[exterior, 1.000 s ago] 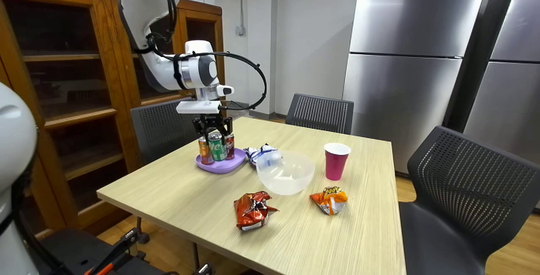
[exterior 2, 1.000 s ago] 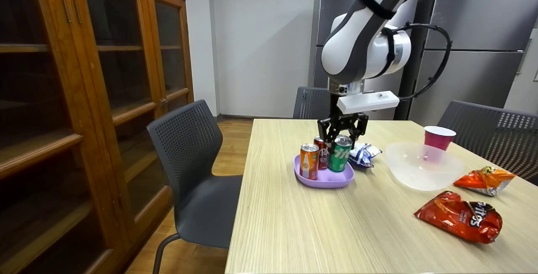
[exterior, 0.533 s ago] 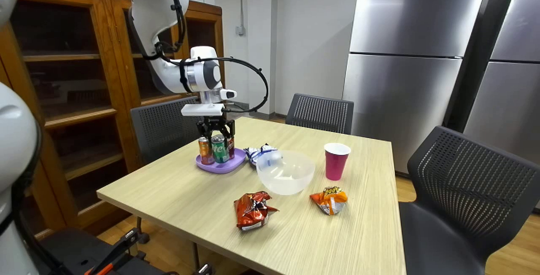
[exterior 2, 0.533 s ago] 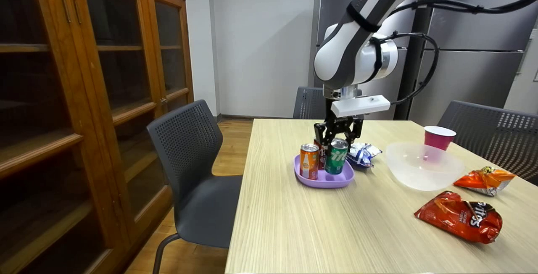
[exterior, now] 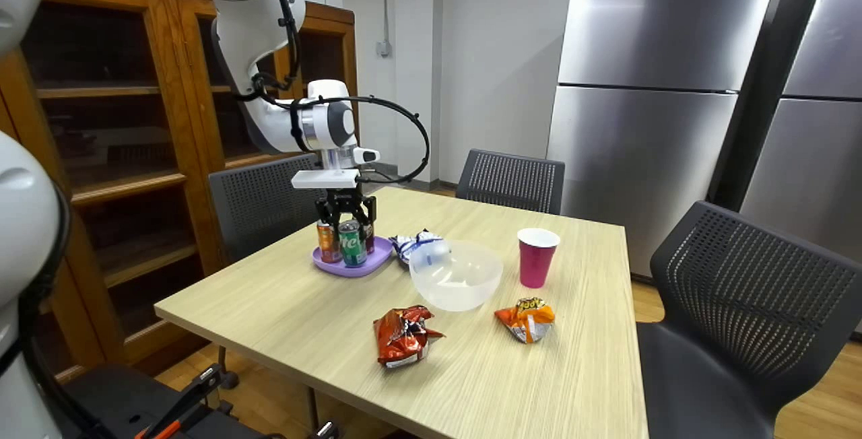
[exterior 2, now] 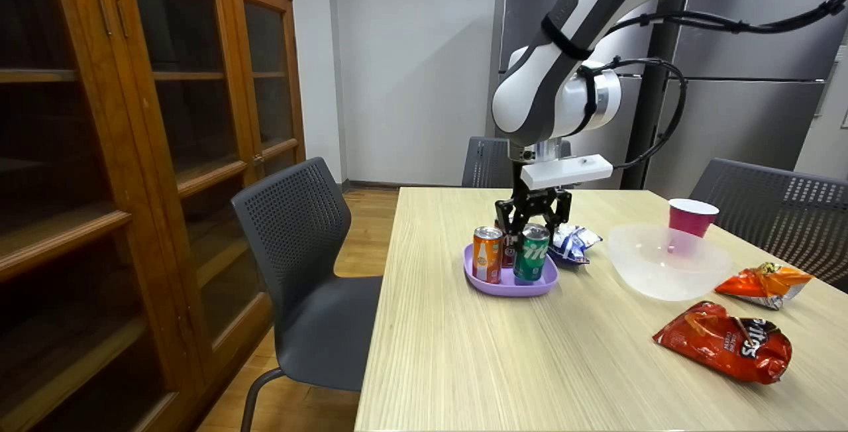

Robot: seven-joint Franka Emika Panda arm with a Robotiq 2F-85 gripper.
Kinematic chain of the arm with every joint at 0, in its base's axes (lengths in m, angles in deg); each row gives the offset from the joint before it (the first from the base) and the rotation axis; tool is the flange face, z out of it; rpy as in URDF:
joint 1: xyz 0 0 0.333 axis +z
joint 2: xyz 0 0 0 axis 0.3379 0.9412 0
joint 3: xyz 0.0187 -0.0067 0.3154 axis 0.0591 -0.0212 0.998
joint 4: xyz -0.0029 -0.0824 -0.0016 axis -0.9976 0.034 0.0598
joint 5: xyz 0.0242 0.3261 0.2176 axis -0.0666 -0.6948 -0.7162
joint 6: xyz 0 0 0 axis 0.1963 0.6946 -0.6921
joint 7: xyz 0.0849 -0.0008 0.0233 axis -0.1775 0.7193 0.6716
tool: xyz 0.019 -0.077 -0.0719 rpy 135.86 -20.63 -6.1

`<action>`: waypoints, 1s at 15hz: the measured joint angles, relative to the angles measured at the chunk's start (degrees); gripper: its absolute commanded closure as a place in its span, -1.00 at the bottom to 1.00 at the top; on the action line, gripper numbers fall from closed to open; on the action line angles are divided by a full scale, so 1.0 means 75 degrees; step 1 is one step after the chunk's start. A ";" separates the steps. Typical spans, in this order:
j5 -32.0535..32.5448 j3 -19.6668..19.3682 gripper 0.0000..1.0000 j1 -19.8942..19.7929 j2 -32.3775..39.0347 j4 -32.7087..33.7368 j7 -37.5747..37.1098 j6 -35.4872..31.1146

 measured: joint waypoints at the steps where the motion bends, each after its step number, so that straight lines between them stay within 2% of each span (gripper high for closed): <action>1: -0.0002 0.0000 0.21 0.0000 0.0015 0.0011 0.0000 0.0007; 2: -0.0003 0.0000 0.21 0.0000 0.0029 0.0022 0.0000 0.0012; 3: -0.0004 0.0000 -0.79 0.0000 0.0047 0.0037 0.0000 0.0015; 4: -0.0005 0.0000 -0.80 0.0000 0.0067 0.0053 0.0000 0.0017; 6: -0.0007 0.0000 -0.99 0.0000 0.0090 0.0083 0.0000 0.0017; 15: -0.0005 -0.0034 -1.00 0.0055 -0.0377 0.0075 -0.0066 0.0017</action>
